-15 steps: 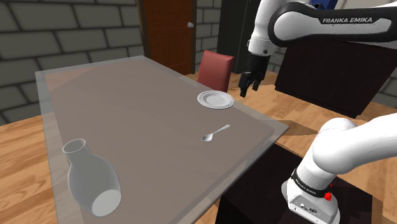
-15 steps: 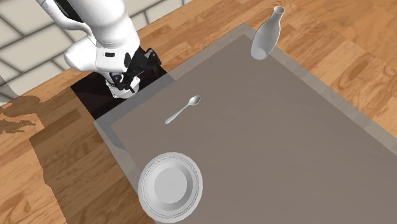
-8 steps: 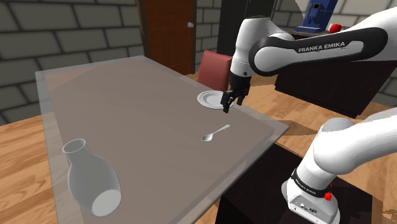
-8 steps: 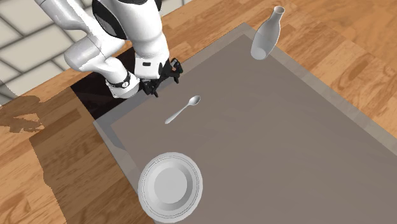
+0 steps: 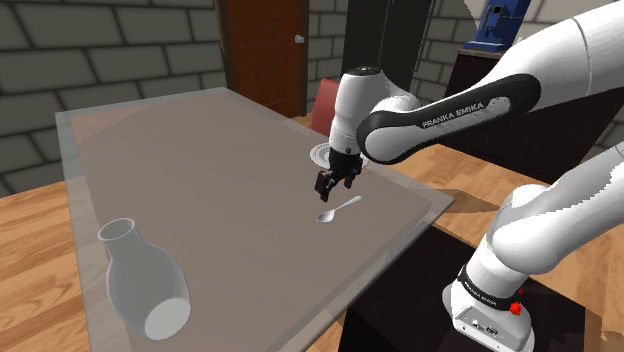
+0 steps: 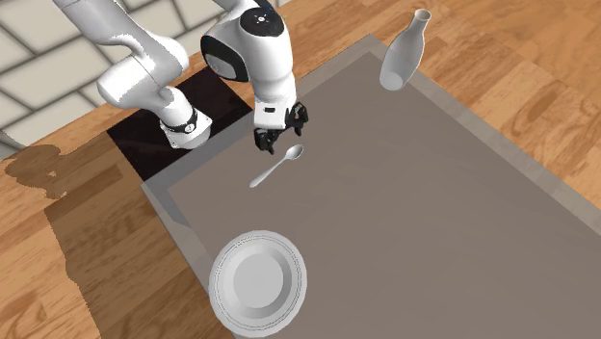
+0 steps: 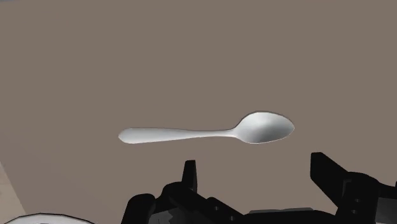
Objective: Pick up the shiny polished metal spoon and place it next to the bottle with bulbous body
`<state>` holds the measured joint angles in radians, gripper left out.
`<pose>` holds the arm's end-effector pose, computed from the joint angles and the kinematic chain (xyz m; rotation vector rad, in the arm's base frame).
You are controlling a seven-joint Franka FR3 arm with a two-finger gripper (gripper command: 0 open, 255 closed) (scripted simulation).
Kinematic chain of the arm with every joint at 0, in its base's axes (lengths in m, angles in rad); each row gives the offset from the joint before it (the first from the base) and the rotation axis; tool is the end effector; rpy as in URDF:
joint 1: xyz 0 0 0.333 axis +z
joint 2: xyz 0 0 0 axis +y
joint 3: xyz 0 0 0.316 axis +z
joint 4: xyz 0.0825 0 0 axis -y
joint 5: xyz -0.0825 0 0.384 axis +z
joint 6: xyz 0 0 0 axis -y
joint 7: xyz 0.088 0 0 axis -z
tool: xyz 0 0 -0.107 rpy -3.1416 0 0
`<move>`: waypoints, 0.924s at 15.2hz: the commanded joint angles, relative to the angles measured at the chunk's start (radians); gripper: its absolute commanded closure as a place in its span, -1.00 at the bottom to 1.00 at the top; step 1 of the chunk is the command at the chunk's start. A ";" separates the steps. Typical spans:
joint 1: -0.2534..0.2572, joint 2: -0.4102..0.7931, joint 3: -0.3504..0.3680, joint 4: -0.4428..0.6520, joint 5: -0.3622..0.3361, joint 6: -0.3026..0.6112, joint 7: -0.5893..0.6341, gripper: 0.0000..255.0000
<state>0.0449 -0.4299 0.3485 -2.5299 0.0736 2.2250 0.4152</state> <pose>0.3863 0.1639 0.4260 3.0963 -0.1328 0.1986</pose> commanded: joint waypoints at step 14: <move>-0.047 0.229 0.100 -0.014 -0.114 0.253 0.155 -1.00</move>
<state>-0.0014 -0.2031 0.4485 -2.5442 -0.0382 2.4757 0.5697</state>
